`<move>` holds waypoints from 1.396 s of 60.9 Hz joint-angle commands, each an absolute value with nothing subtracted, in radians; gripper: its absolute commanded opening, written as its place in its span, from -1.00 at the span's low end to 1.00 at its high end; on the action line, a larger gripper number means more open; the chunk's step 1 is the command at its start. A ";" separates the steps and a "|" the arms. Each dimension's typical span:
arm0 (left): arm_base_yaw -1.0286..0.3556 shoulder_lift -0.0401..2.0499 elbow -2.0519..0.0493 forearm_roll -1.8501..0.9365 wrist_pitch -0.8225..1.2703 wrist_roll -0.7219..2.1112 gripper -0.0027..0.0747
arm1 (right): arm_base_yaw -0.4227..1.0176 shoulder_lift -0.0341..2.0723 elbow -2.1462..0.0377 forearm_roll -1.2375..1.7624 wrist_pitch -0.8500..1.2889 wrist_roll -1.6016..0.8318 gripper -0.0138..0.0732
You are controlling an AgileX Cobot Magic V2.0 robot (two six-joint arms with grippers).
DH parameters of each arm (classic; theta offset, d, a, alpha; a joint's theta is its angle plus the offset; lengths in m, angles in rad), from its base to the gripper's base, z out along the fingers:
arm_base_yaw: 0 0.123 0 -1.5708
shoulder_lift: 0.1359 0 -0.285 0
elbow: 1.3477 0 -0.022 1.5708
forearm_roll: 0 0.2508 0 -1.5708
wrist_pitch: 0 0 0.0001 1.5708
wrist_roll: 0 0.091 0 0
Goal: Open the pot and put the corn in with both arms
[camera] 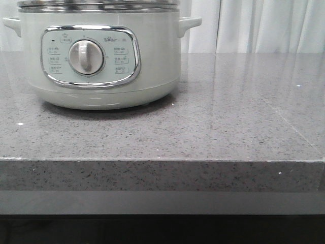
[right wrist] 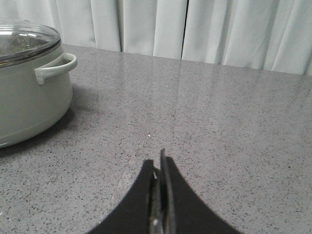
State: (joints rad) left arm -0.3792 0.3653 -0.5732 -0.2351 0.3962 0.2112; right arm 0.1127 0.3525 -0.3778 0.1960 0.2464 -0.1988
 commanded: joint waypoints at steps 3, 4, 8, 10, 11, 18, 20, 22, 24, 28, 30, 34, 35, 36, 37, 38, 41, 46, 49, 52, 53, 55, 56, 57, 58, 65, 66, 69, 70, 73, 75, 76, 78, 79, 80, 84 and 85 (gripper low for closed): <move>-0.378 0.253 -0.533 -0.256 0.298 0.211 -0.98 | 0.112 0.356 -0.403 0.200 0.164 -0.208 -0.82; -0.378 0.242 -0.528 -0.256 0.298 0.211 -0.98 | 0.112 0.356 -0.403 0.200 0.164 -0.208 -0.82; -0.378 0.198 -0.518 -0.256 0.298 0.211 -0.98 | 0.112 0.356 -0.403 0.200 0.164 -0.208 -0.82; -0.378 0.182 -0.516 -0.256 0.298 0.211 -0.98 | 0.112 0.356 -0.403 0.200 0.164 -0.208 -0.82; -0.378 0.175 -0.516 -0.256 0.298 0.211 -0.98 | 0.112 0.356 -0.403 0.200 0.164 -0.208 -0.82; -0.378 0.166 -0.514 -0.256 0.298 0.211 -0.98 | 0.112 0.356 -0.403 0.200 0.164 -0.208 -0.82; -0.378 0.166 -0.514 -0.256 0.298 0.211 -0.98 | 0.112 0.356 -0.403 0.200 0.164 -0.208 -0.82; -0.378 0.166 -0.514 -0.256 0.298 0.211 -0.98 | 0.112 0.356 -0.403 0.200 0.164 -0.208 -0.82; -0.378 0.166 -0.514 -0.256 0.298 0.211 -0.98 | 0.112 0.356 -0.403 0.200 0.164 -0.208 -0.82; -0.378 0.166 -0.514 -0.256 0.298 0.211 -0.98 | 0.112 0.356 -0.403 0.200 0.164 -0.208 -0.82; -0.378 0.166 -0.514 -0.256 0.298 0.211 -0.98 | 0.112 0.356 -0.403 0.200 0.164 -0.208 -0.82; -0.378 0.166 -0.514 -0.256 0.298 0.211 -0.98 | 0.112 0.356 -0.403 0.200 0.164 -0.208 -0.82; -0.378 0.166 -0.514 -0.256 0.298 0.211 -0.98 | 0.112 0.356 -0.403 0.200 0.164 -0.208 -0.82; -0.378 0.166 -0.514 -0.256 0.298 0.211 -0.98 | 0.112 0.356 -0.403 0.200 0.164 -0.208 -0.82; -0.378 0.166 -0.514 -0.256 0.298 0.211 -0.98 | 0.112 0.356 -0.403 0.200 0.164 -0.208 -0.82; -0.378 0.166 -0.514 -0.256 0.298 0.211 -0.98 | 0.112 0.356 -0.403 0.200 0.164 -0.208 -0.82; -0.378 0.166 -0.510 -0.256 0.297 0.211 -0.98 | 0.112 0.356 -0.403 0.200 0.164 -0.208 -0.82; -0.374 0.156 -0.494 -0.208 0.295 0.199 -0.98 | 0.112 0.356 -0.403 0.200 0.164 -0.208 -0.82; -0.362 0.136 -0.470 -0.183 0.285 0.186 -0.98 | 0.112 0.356 -0.403 0.200 0.164 -0.208 -0.82; -0.343 0.113 -0.441 -0.168 0.259 0.168 -0.98 | 0.112 0.356 -0.403 0.200 0.164 -0.208 -0.82; -0.337 0.105 -0.432 -0.168 0.252 0.165 -0.98 | 0.112 0.356 -0.403 0.200 0.164 -0.208 -0.82; -0.317 0.084 -0.408 -0.161 0.231 0.149 -0.98 | 0.112 0.356 -0.403 0.200 0.164 -0.208 -0.82; -0.304 0.075 -0.397 -0.158 0.222 0.144 -0.98 | 0.112 0.356 -0.403 0.200 0.164 -0.208 -0.82; -0.295 0.061 -0.381 -0.158 0.208 0.139 -0.98 | 0.112 0.356 -0.403 0.200 0.164 -0.208 -0.82; -0.280 0.051 -0.370 -0.158 0.199 0.136 -0.98 | 0.112 0.356 -0.403 0.200 0.164 -0.208 -0.82; -0.183 -0.031 -0.270 -0.154 0.141 0.095 -0.98 | 0.112 0.356 -0.403 0.200 0.164 -0.208 -0.82; -0.167 -0.034 -0.259 -0.154 0.136 0.094 -0.98 | 0.112 0.356 -0.403 0.200 0.164 -0.208 -0.82; -0.128 -0.028 -0.227 -0.150 0.127 0.094 -0.98 | 0.112 0.356 -0.403 0.200 0.165 -0.208 -0.82; -0.117 -0.026 -0.213 -0.150 0.127 0.094 -0.98 | 0.112 0.356 -0.403 0.200 0.165 -0.208 -0.82; -0.082 -0.030 -0.179 -0.150 0.127 0.094 -0.98 | 0.112 0.356 -0.403 0.200 0.165 -0.208 -0.82; -0.062 -0.030 -0.154 -0.150 0.127 0.094 -0.98 | 0.112 0.356 -0.403 0.200 0.167 -0.208 -0.82; -0.055 -0.030 -0.143 -0.150 0.127 0.094 -0.98 | 0.112 0.356 -0.403 0.200 0.167 -0.208 -0.82; -0.040 -0.030 -0.118 -0.149 0.127 0.094 -0.98 | 0.112 0.356 -0.403 0.200 0.167 -0.208 -0.82; -0.036 -0.030 -0.108 -0.149 0.127 0.094 -0.98 | 0.112 0.356 -0.403 0.200 0.167 -0.208 -0.82; -0.032 -0.030 -0.098 -0.149 0.127 0.094 -0.98 | 0.112 0.356 -0.403 0.200 0.167 -0.208 -0.82; -0.025 -0.030 -0.046 -0.149 0.123 0.094 -0.98 | 0.112 0.356 -0.403 0.200 0.167 -0.208 -0.82; -0.025 -0.030 -0.036 -0.149 0.119 0.094 -0.98 | 0.112 0.356 -0.403 0.200 0.167 -0.208 -0.82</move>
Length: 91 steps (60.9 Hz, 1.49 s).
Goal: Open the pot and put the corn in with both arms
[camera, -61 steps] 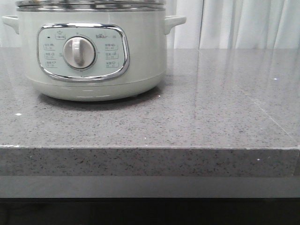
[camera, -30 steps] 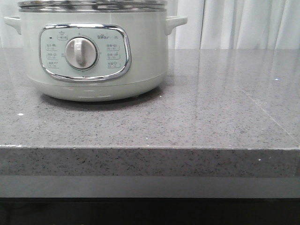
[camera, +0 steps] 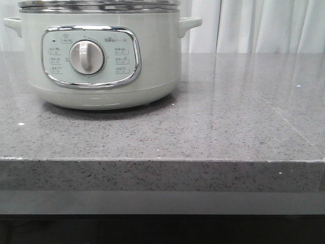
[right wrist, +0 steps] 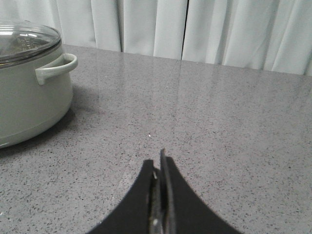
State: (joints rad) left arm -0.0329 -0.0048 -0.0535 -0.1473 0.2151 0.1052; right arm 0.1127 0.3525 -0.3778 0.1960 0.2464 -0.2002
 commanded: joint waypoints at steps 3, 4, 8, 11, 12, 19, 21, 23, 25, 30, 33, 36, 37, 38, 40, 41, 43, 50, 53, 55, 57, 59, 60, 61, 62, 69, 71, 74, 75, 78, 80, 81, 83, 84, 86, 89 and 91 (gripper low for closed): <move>-0.025 -0.030 -0.001 -0.149 0.098 0.094 -0.98 | 0.112 0.356 -0.403 0.200 0.167 -0.208 -0.82; -0.025 -0.030 0.011 -0.152 0.088 0.094 -0.98 | 0.112 0.356 -0.403 0.200 0.167 -0.208 -0.82; -0.025 -0.030 0.004 -0.154 0.129 0.094 -0.98 | 0.112 0.356 -0.403 0.200 0.167 -0.208 -0.82; -0.025 -0.030 0.007 -0.154 0.114 0.094 -0.98 | 0.112 0.356 -0.403 0.200 0.167 -0.208 -0.82; -0.025 -0.030 0.007 -0.154 0.114 0.094 -0.98 | 0.112 0.356 -0.403 0.200 0.167 -0.208 -0.82; -0.025 -0.030 0.007 -0.154 0.114 0.094 -0.98 | 0.112 0.356 -0.403 0.200 0.167 -0.208 -0.82; -0.025 -0.030 0.007 -0.154 0.114 0.094 -0.98 | 0.112 0.356 -0.403 0.200 0.167 -0.208 -0.82; -0.025 -0.030 0.007 -0.154 0.114 0.094 -0.98 | 0.112 0.356 -0.403 0.200 0.167 -0.208 -0.82; -0.025 -0.030 0.007 -0.154 0.114 0.094 -0.98 | 0.112 0.356 -0.403 0.200 0.167 -0.208 -0.82; -0.025 -0.030 0.007 -0.154 0.114 0.094 -0.98 | 0.112 0.356 -0.403 0.200 0.167 -0.208 -0.82; -0.025 -0.030 0.007 -0.154 0.114 0.094 -0.98 | 0.112 0.356 -0.403 0.200 0.167 -0.208 -0.82; -0.025 -0.030 0.007 -0.154 0.114 0.094 -0.98 | 0.112 0.356 -0.403 0.200 0.167 -0.208 -0.82; -0.025 -0.030 0.007 -0.154 0.114 0.094 -0.98 | 0.112 0.356 -0.403 0.200 0.167 -0.208 -0.82; -0.025 -0.030 0.007 -0.154 0.114 0.094 -0.98 | 0.112 0.356 -0.403 0.200 0.167 -0.208 -0.82; -0.025 -0.030 0.007 -0.154 0.114 0.094 -0.98 | 0.112 0.356 -0.403 0.200 0.167 -0.208 -0.82; -0.025 -0.030 0.007 -0.154 0.114 0.094 -0.98 | 0.112 0.356 -0.403 0.200 0.167 -0.208 -0.82; -0.025 -0.030 0.007 -0.154 0.114 0.094 -0.98 | 0.112 0.356 -0.403 0.200 0.167 -0.208 -0.82; -0.025 -0.030 0.007 -0.154 0.114 0.094 -0.98 | 0.112 0.356 -0.403 0.200 0.167 -0.208 -0.82; -0.025 -0.030 0.007 -0.154 0.114 0.094 -0.98 | 0.112 0.356 -0.403 0.200 0.167 -0.208 -0.82; -0.025 -0.030 0.007 -0.154 0.114 0.094 -0.98 | 0.112 0.356 -0.403 0.200 0.167 -0.208 -0.82; -0.025 -0.030 0.007 -0.154 0.114 0.094 -0.98 | 0.112 0.356 -0.403 0.200 0.167 -0.208 -0.82; -0.025 -0.030 0.007 -0.154 0.114 0.094 -0.98 | 0.112 0.356 -0.403 0.200 0.167 -0.208 -0.82; -0.025 -0.030 0.007 -0.154 0.114 0.094 -0.98 | 0.112 0.356 -0.403 0.200 0.167 -0.208 -0.82; -0.025 -0.030 0.007 -0.154 0.114 0.094 -0.98 | 0.112 0.356 -0.403 0.200 0.167 -0.208 -0.82; -0.025 -0.030 0.007 -0.154 0.114 0.094 -0.98 | 0.112 0.356 -0.403 0.200 0.167 -0.208 -0.82; -0.025 -0.030 0.007 -0.154 0.114 0.094 -0.98 | 0.122 0.351 -0.394 0.185 0.157 -0.211 -0.82; -0.025 -0.030 0.007 -0.154 0.114 0.094 -0.98 | 0.122 0.345 -0.383 0.173 0.147 -0.211 -0.82; -0.025 -0.030 0.007 -0.154 0.114 0.094 -0.98 | 0.116 0.329 -0.350 0.167 0.128 -0.211 -0.82; -0.025 -0.030 0.007 -0.154 0.114 0.094 -0.98 | 0.111 0.320 -0.339 0.167 0.122 -0.211 -0.82; -0.025 -0.030 0.007 -0.154 0.114 0.094 -0.98 | 0.100 0.293 -0.296 0.167 0.101 -0.211 -0.82; -0.025 -0.030 0.007 -0.154 0.114 0.094 -0.98 | 0.088 0.268 -0.261 0.167 0.090 -0.210 -0.82; -0.025 -0.030 0.007 -0.154 0.114 0.094 -0.98 | 0.081 0.257 -0.247 0.167 0.086 -0.210 -0.82; -0.025 -0.030 0.007 -0.154 0.114 0.094 -0.98 | 0.070 0.233 -0.216 0.167 0.079 -0.210 -0.82; -0.025 -0.030 0.007 -0.154 0.114 0.094 -0.98 | 0.065 0.220 -0.200 0.167 0.078 -0.210 -0.82; -0.025 -0.030 0.007 -0.154 0.114 0.094 -0.98 | 0.051 0.186 -0.161 0.167 0.078 -0.210 -0.82; -0.025 -0.030 0.007 -0.154 0.114 0.094 -0.98 | 0.033 0.136 -0.099 0.167 0.079 -0.210 -0.82; -0.025 -0.030 0.007 -0.154 0.114 0.094 -0.98 | 0.024 0.099 -0.070 0.167 0.080 -0.210 -0.82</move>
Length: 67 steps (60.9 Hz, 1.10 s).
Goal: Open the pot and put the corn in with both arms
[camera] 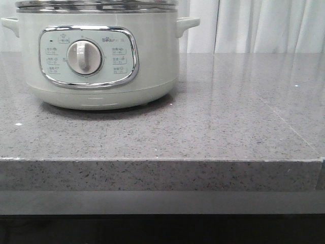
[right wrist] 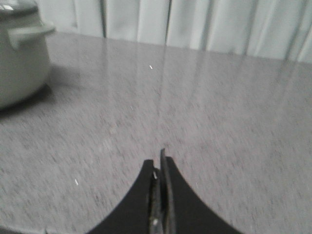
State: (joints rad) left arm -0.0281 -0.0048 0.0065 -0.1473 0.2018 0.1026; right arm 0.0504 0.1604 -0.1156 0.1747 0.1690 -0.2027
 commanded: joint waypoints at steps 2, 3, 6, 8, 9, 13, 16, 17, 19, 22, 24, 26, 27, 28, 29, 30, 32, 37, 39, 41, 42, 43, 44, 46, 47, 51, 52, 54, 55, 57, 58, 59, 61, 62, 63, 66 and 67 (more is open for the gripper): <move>-0.025 -0.030 0.007 -0.154 0.114 0.094 -0.98 | 0.014 0.061 -0.038 0.167 0.081 -0.210 -0.82; -0.025 -0.030 0.007 -0.154 0.114 0.094 -0.98 | 0.009 0.046 -0.027 0.167 0.083 -0.210 -0.82; -0.025 -0.030 0.007 -0.154 0.114 0.094 -0.98 | 0.002 -0.005 0.004 0.167 0.096 -0.210 -0.82; -0.025 -0.030 0.007 -0.154 0.114 0.094 -0.98 | 0.000 -0.036 0.019 0.167 0.105 -0.210 -0.82; -0.025 -0.030 0.007 -0.154 0.114 0.094 -0.98 | -0.002 -0.038 0.023 0.167 0.105 -0.210 -0.82; -0.025 -0.028 0.007 -0.154 0.114 0.094 -0.98 | -0.004 -0.025 0.025 0.168 0.119 -0.210 -0.82; -0.025 -0.028 0.007 -0.154 0.114 0.094 -0.98 | -0.005 -0.026 0.026 0.168 0.122 -0.210 -0.82; -0.025 -0.028 0.007 -0.154 0.114 0.094 -0.98 | -0.005 -0.029 0.026 0.168 0.122 -0.210 -0.82; -0.025 -0.028 0.007 -0.154 0.114 0.094 -0.98 | -0.005 -0.032 0.026 0.168 0.122 -0.210 -0.82; -0.025 -0.028 0.007 -0.154 0.114 0.094 -0.98 | -0.005 -0.032 0.026 0.168 0.121 -0.210 -0.82; -0.025 -0.028 0.007 -0.154 0.114 0.094 -0.98 | -0.005 -0.032 0.026 0.168 0.121 -0.210 -0.82; -0.025 -0.028 0.007 -0.154 0.114 0.094 -0.98 | -0.005 -0.032 0.026 0.168 0.121 -0.210 -0.82; -0.025 -0.028 0.007 -0.154 0.114 0.094 -0.98 | -0.005 -0.032 0.026 0.168 0.121 -0.210 -0.82; -0.025 -0.028 0.007 -0.154 0.114 0.094 -0.98 | -0.005 -0.032 0.026 0.168 0.121 -0.210 -0.82; -0.025 -0.028 0.007 -0.154 0.114 0.094 -0.98 | -0.005 -0.032 0.026 0.168 0.121 -0.210 -0.82; -0.025 -0.028 0.007 -0.154 0.114 0.094 -0.98 | -0.005 -0.032 0.026 0.168 0.121 -0.210 -0.82; -0.025 -0.028 0.007 -0.154 0.114 0.094 -0.98 | -0.005 -0.032 0.025 0.168 0.121 -0.210 -0.82; -0.025 -0.028 0.007 -0.154 0.114 0.094 -0.98 | -0.005 -0.032 0.025 0.168 0.121 -0.210 -0.82; -0.025 -0.028 0.007 -0.154 0.114 0.094 -0.98 | -0.005 -0.032 0.025 0.168 0.121 -0.210 -0.82; -0.025 -0.028 0.007 -0.154 0.114 0.094 -0.98 | -0.005 -0.032 0.025 0.168 0.121 -0.210 -0.82; -0.025 -0.028 0.007 -0.154 0.114 0.094 -0.98 | -0.005 -0.032 0.025 0.168 0.121 -0.210 -0.82; -0.025 -0.028 0.007 -0.154 0.114 0.094 -0.98 | -0.005 -0.032 0.025 0.168 0.121 -0.210 -0.82; -0.025 -0.028 0.007 -0.154 0.114 0.094 -0.98 | -0.005 -0.032 0.025 0.168 0.121 -0.210 -0.82; -0.025 -0.028 0.007 -0.154 0.114 0.094 -0.98 | -0.005 -0.032 0.025 0.168 0.121 -0.210 -0.82; -0.025 -0.028 0.007 -0.154 0.114 0.094 -0.98 | -0.005 -0.032 0.025 0.168 0.121 -0.210 -0.82; -0.025 -0.028 0.007 -0.154 0.114 0.094 -0.98 | -0.005 -0.032 0.025 0.168 0.121 -0.210 -0.82; -0.025 -0.028 0.007 -0.154 0.114 0.094 -0.98 | -0.005 -0.032 0.025 0.168 0.121 -0.210 -0.82; -0.025 -0.028 0.007 -0.154 0.114 0.094 -0.98 | -0.005 -0.032 0.025 0.168 0.121 -0.210 -0.82; -0.025 -0.028 0.007 -0.154 0.114 0.094 -0.98 | -0.005 -0.032 0.025 0.168 0.121 -0.210 -0.82; -0.025 -0.028 0.007 -0.154 0.114 0.094 -0.98 | -0.005 -0.032 0.025 0.168 0.121 -0.210 -0.82; -0.025 -0.028 0.007 -0.154 0.114 0.094 -0.98 | -0.005 -0.032 0.025 0.168 0.121 -0.210 -0.82; -0.025 -0.028 0.007 -0.154 0.114 0.094 -0.98 | -0.005 -0.032 0.025 0.168 0.121 -0.210 -0.82; -0.025 -0.028 0.007 -0.154 0.114 0.094 -0.98 | -0.005 -0.032 0.025 0.168 0.121 -0.210 -0.82; -0.025 -0.028 0.007 -0.154 0.114 0.094 -0.98 | -0.005 -0.032 0.025 0.168 0.121 -0.210 -0.82; -0.025 -0.028 0.007 -0.154 0.114 0.094 -0.98 | -0.005 -0.032 0.025 0.168 0.121 -0.210 -0.82; -0.025 -0.028 0.007 -0.154 0.114 0.094 -0.98 | -0.005 -0.032 0.025 0.168 0.121 -0.210 -0.82; -0.025 -0.028 0.007 -0.154 0.114 0.094 -0.98 | -0.005 -0.032 0.025 0.168 0.121 -0.210 -0.82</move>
